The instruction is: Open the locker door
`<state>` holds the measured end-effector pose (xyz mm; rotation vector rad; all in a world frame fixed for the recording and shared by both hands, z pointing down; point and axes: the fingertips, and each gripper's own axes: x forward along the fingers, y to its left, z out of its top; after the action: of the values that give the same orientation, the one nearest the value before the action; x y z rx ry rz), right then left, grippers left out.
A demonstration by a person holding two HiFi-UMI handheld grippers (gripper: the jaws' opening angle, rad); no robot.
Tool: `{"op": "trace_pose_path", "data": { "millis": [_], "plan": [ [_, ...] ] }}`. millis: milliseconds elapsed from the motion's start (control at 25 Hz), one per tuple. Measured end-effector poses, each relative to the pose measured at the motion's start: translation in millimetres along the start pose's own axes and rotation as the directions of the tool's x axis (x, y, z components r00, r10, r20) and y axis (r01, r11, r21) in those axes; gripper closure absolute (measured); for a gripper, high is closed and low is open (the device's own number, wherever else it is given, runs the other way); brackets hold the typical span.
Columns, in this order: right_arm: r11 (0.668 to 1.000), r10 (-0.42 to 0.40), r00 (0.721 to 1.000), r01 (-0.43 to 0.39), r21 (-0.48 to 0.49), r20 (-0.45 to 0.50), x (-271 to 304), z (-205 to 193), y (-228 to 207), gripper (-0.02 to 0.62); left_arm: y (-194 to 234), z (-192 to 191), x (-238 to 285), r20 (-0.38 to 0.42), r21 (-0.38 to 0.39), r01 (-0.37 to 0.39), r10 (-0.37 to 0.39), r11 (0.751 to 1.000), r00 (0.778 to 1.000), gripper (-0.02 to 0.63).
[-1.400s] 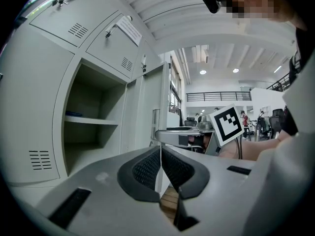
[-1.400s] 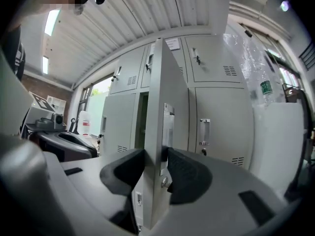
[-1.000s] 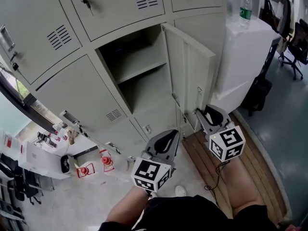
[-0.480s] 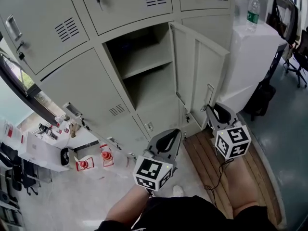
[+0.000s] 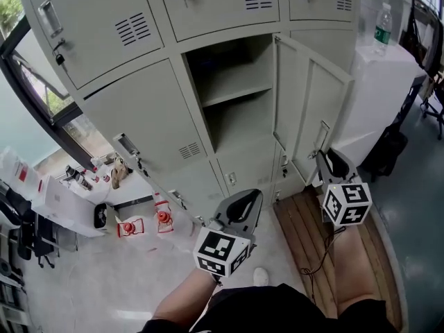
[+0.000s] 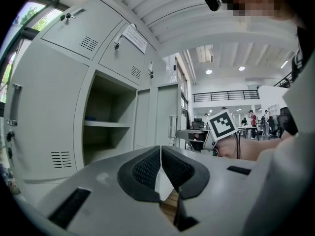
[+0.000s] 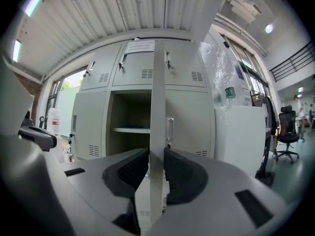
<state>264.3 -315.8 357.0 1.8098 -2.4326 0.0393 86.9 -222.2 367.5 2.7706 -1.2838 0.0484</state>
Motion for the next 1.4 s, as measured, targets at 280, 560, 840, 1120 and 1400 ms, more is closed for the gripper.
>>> {"op": "trace_pose_path", "data": {
  "millis": [280,560,840,1120,1400],
  "plan": [
    [0.997,-0.078,0.996,0.078,0.010,0.041,-31.8,8.3,36.8,0.468,17.7,-5.0,-60.7,0.001,-0.021,-0.036,0.036,0.999,0.999,0.584],
    [0.997,0.074,0.997,-0.074,-0.009,0.019,-67.5,3.3,127.4,0.541,15.8,-14.1,-123.3,0.002,-0.035,-0.059,0.059,0.998,0.998,0.584],
    [0.981,0.194,0.981,-0.194,-0.021,0.005,-112.2,-8.1,204.5,0.541,1.1,-30.0,-174.6,-0.005,-0.034,-0.075,0.075,0.997,0.997,0.584],
    [0.965,0.261,0.965,-0.261,0.002,-0.013,-153.5,-23.3,253.2,0.541,-11.0,-43.7,-210.4,-0.011,-0.032,-0.100,0.100,0.994,0.995,0.584],
    [0.954,0.300,0.953,-0.300,0.003,-0.032,-183.1,-37.6,283.0,0.541,-25.4,-53.9,-233.1,-0.023,-0.037,-0.095,0.094,0.995,0.995,0.584]
  ]
}}
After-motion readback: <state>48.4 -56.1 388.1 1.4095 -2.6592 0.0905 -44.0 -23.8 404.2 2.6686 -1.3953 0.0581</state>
